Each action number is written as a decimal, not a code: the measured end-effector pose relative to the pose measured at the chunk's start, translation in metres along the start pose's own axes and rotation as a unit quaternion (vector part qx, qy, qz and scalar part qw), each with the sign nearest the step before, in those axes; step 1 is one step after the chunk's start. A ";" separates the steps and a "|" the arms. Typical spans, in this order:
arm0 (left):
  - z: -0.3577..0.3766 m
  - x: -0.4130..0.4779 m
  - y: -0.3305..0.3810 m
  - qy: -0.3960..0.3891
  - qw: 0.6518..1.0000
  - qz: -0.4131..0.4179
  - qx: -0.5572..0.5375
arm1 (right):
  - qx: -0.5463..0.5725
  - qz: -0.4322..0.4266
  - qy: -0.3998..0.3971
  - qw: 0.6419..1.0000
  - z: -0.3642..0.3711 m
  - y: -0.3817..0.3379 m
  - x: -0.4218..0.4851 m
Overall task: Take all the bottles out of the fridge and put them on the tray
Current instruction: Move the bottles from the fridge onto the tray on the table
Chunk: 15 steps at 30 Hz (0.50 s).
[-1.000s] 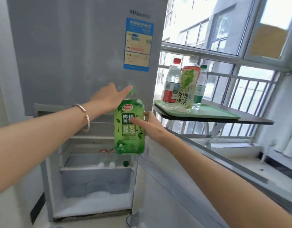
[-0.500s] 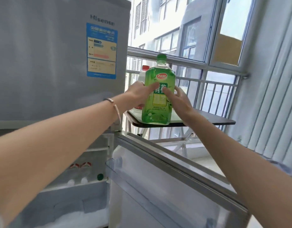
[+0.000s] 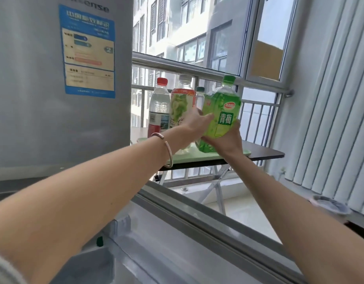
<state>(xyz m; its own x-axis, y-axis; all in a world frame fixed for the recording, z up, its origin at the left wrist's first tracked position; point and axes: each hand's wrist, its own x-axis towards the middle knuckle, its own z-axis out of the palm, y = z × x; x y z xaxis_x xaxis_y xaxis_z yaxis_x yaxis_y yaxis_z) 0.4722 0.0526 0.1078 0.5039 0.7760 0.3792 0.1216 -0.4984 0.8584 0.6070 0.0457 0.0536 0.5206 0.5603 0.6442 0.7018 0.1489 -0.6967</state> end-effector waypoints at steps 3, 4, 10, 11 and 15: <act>0.007 0.000 -0.014 -0.076 0.995 -0.032 0.048 | -0.041 0.001 -0.031 0.999 0.012 0.012 0.010; 0.010 0.000 -0.019 -0.088 0.994 -0.044 0.047 | -0.051 -0.004 -0.037 0.998 0.018 0.018 0.013; 0.018 0.013 -0.040 -0.074 0.993 -0.049 0.074 | -0.037 0.018 -0.076 0.996 0.035 0.036 0.029; 0.019 0.017 -0.042 -0.077 0.994 -0.046 0.069 | -0.046 0.025 -0.086 0.995 0.037 0.038 0.032; 0.023 0.021 -0.044 -0.088 0.994 -0.044 0.053 | -0.062 0.033 -0.123 0.990 0.040 0.041 0.043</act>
<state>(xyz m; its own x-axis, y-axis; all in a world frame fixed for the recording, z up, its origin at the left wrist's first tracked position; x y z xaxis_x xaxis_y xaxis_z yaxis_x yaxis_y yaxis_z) 0.4969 0.0822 0.0698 0.6283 0.7434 0.2296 0.2560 -0.4762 0.8412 0.6387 0.1087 0.0400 0.4440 0.7497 0.4907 0.7325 0.0117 -0.6806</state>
